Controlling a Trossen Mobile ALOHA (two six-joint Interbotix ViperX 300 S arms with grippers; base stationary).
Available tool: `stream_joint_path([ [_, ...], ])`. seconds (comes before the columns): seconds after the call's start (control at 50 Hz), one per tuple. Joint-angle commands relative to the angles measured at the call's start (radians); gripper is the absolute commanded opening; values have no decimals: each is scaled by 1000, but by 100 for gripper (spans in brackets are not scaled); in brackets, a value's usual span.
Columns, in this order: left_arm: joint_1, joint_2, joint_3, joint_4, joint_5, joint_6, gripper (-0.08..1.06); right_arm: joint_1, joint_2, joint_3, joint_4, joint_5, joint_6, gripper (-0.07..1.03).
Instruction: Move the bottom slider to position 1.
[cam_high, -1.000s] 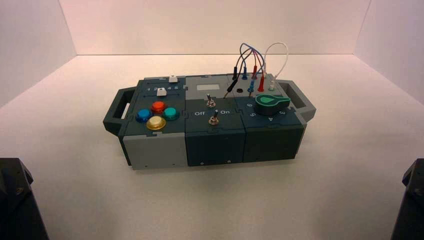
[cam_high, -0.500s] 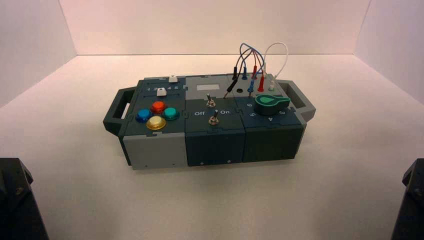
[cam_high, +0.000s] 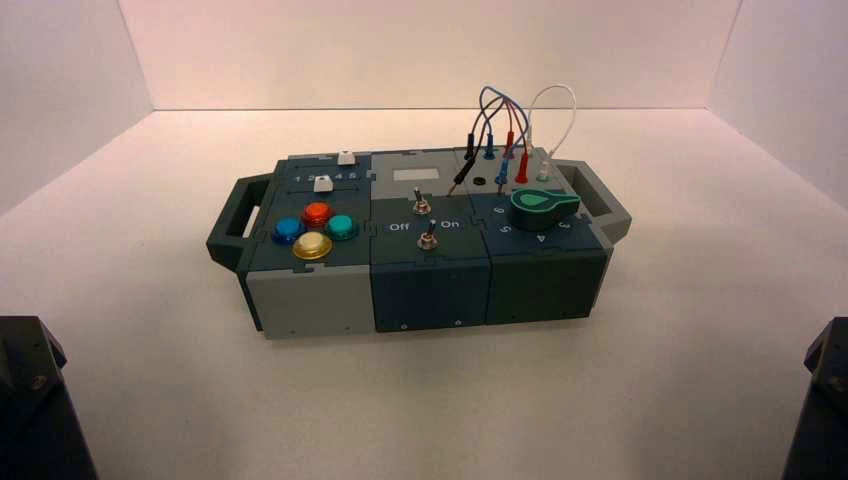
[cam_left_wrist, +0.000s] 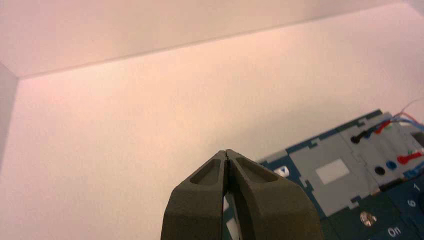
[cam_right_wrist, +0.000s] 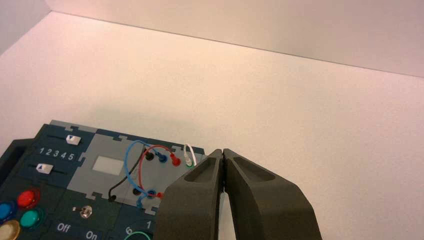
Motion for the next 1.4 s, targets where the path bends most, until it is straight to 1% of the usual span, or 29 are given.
stream_joint_path([
  [0.02,-28,20,-40,-2,18,-3,-3,3,9,-34,3,5,-6,-2],
  [0.1,-60,41,-43,-2,35,-3,-3,25,21,-35,3,28,-9,-2],
  [0.18,-74,51,-41,-3,35,-3,-3,54,31,-35,3,41,-17,-2],
  [0.2,-83,61,-43,-2,37,-3,-3,81,38,-41,3,49,-18,-2],
  [0.26,-91,72,-41,-3,38,-8,-3,118,48,-46,3,52,-17,-2],
  [0.34,-97,86,-43,-3,41,-18,-3,155,66,-52,5,51,-14,-2],
  [0.44,-103,98,-43,-3,49,-31,-3,192,97,-63,23,52,-12,-2],
  [0.58,-118,107,-44,-5,61,-52,-3,221,150,-80,34,58,-14,-2],
  [0.66,-126,107,-44,-8,71,-72,-3,239,181,-89,34,67,-17,-2],
  [0.72,-127,107,-40,-12,78,-95,-3,250,199,-92,34,75,-18,-2],
  [0.78,-133,107,-34,-25,89,-127,-3,256,218,-103,34,83,-18,-2],
  [0.8,-135,107,-32,-25,91,-132,-3,256,219,-104,34,84,-18,-2],
  [0.86,-149,107,-25,-29,94,-166,-3,256,233,-112,34,89,-18,-2],
  [0.88,-152,107,-25,-31,94,-172,-3,258,235,-114,34,89,-18,-2],
  [0.92,-163,109,-20,-32,94,-202,-3,256,242,-118,34,91,-17,-2],
  [0.94,-163,109,-20,-32,94,-202,-3,256,242,-118,34,91,-17,-2],
  [0.98,-167,109,-18,-32,94,-219,-3,256,247,-121,35,94,-15,-2],
  [1.0,-179,109,-17,-32,94,-253,-3,258,258,-127,37,98,-15,-2],
  [1.02,-184,109,-17,-32,94,-272,-3,258,264,-130,38,100,-15,-2],
  [1.04,-196,110,-17,-32,94,-313,-3,259,281,-137,40,107,-15,-2],
  [1.06,-199,110,-17,-32,94,-328,-3,261,288,-138,40,110,-15,-2],
  [1.08,-202,110,-17,-32,94,-334,-3,259,291,-140,40,112,-15,-2],
  [1.14,-213,114,-17,-32,94,-376,-3,262,313,-147,40,118,-18,-2],
  [1.22,-221,115,-14,-32,92,-420,-3,272,328,-156,38,121,-18,-2],
  [1.28,-229,120,-11,-32,86,-445,-3,278,339,-166,40,123,-18,-2],
  [1.36,-255,138,-12,-32,77,-485,-3,288,362,-184,40,126,-18,-2],
  [1.4,-262,150,-14,-32,75,-499,-3,290,373,-192,40,127,-18,-2],
])
